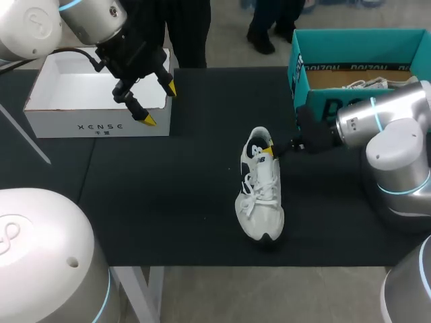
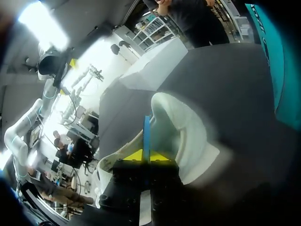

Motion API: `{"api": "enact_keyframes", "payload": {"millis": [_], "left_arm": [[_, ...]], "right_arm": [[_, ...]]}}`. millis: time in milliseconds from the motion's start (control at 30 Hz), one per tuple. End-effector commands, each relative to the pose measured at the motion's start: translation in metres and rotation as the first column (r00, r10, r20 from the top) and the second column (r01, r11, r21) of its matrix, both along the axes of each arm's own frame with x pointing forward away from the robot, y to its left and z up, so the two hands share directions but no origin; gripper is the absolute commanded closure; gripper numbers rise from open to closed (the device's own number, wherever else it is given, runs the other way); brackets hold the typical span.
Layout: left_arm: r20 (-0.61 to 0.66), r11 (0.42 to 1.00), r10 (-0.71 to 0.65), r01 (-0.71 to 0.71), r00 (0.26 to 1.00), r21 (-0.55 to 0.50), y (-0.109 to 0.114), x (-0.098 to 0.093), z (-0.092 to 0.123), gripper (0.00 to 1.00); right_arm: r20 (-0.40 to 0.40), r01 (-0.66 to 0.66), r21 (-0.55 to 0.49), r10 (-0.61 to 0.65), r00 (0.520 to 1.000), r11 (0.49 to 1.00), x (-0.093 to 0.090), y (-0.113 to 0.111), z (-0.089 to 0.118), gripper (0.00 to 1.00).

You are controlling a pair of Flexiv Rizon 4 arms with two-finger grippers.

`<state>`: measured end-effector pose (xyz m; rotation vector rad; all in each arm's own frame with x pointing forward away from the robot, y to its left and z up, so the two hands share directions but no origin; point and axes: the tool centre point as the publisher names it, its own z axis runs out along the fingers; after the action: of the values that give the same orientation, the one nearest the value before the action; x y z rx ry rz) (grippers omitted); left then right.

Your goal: Take the shoe out of the shoebox, open the shoe tongue, remove and reinsert the insole, then place the shoe into the shoebox

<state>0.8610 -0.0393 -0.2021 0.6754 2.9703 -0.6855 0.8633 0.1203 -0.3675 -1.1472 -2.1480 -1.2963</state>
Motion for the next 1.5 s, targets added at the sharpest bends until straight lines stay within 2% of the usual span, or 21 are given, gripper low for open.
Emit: {"api": "enact_keyframes", "payload": {"millis": [33,200,367,433,500,900,1100,1233,1333,1500], "left_arm": [[0.000,1.000,0.000,0.000,1.000,0.003,0.000,0.000,0.000,0.00],[0.000,1.000,0.000,0.000,1.000,0.003,0.000,0.000,0.000,0.00],[0.000,1.000,0.000,0.000,1.000,0.003,0.000,0.000,0.000,0.00],[0.000,1.000,0.000,0.000,1.000,0.003,0.000,0.000,0.000,0.00],[0.000,1.000,0.000,0.000,1.000,0.003,0.000,0.000,0.000,0.00],[0.000,1.000,0.000,0.000,1.000,0.003,0.000,0.000,0.000,0.00],[0.000,1.000,0.000,0.000,1.000,0.003,0.000,0.000,0.000,0.00],[0.000,1.000,0.000,0.000,1.000,0.003,0.000,0.000,0.000,0.00],[0.000,1.000,0.000,0.000,1.000,0.003,0.000,0.000,0.000,0.00],[0.000,1.000,0.000,0.000,1.000,0.003,0.000,0.000,0.000,0.00]], "right_arm": [[-0.010,0.007,0.001,-0.007,1.000,1.000,-0.009,0.004,-0.012,1.00],[-0.030,0.014,-0.004,-0.014,0.999,1.000,-0.014,0.003,-0.021,1.00],[-0.024,0.026,-0.005,-0.026,0.999,1.000,-0.011,0.004,-0.018,1.00],[-0.014,0.031,-0.006,-0.032,0.999,0.999,-0.009,0.004,-0.013,0.59],[0.007,0.038,-0.008,-0.038,0.999,0.999,-0.007,0.004,-0.006,0.00],[0.100,0.048,-0.018,-0.046,0.994,0.999,0.013,0.006,0.029,0.00],[0.147,0.104,-0.047,-0.096,0.984,0.993,0.025,-0.004,0.044,0.00],[0.158,0.166,-0.098,-0.149,0.976,0.981,0.028,-0.011,0.055,0.00],[0.131,0.212,-0.153,-0.193,0.973,0.965,0.025,-0.009,0.060,0.00],[0.120,0.275,-0.338,-0.249,0.961,0.900,0.015,0.004,0.073,0.00]]}}
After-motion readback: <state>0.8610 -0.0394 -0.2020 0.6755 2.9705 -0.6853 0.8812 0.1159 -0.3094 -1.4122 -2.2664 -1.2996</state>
